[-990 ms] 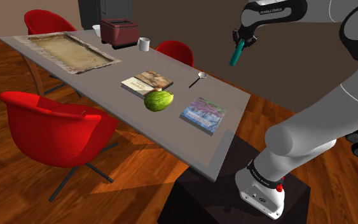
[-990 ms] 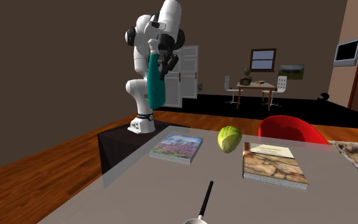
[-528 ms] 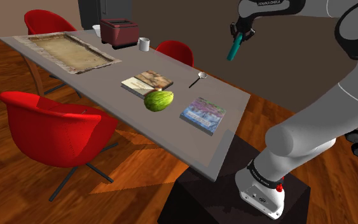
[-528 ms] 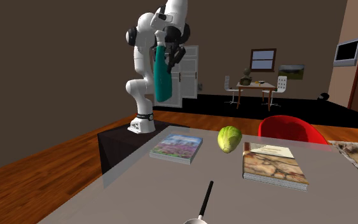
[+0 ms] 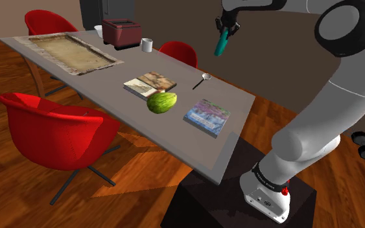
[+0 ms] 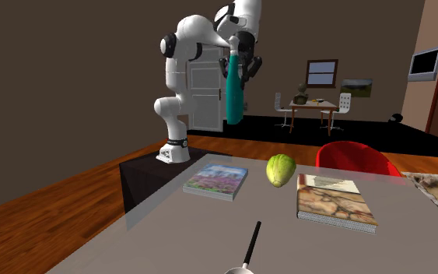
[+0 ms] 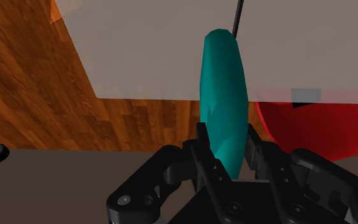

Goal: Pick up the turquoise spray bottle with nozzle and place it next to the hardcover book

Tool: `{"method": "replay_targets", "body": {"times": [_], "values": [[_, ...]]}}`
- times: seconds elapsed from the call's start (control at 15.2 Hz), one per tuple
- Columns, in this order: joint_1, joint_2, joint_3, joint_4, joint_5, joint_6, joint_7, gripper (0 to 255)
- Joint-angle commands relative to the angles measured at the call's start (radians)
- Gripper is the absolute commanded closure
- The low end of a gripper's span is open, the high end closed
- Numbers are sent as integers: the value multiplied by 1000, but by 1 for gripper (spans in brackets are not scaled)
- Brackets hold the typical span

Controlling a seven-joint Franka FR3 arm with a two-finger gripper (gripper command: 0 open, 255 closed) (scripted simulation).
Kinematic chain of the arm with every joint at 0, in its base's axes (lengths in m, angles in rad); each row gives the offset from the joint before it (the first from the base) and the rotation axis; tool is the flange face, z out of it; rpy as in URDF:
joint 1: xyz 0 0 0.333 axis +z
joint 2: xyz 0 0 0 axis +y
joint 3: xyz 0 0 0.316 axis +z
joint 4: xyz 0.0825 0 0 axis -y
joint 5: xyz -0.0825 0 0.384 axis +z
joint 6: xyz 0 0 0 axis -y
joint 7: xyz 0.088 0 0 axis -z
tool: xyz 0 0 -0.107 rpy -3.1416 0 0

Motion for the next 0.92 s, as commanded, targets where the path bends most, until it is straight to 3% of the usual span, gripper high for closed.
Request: {"method": "replay_targets", "body": {"times": [0.0,0.33,0.86], "values": [[21,52,15,67,-11,-29,29,255],[80,192,43,264,-39,-120,80,255],[73,180,38,145,-54,-20,126,255]]}}
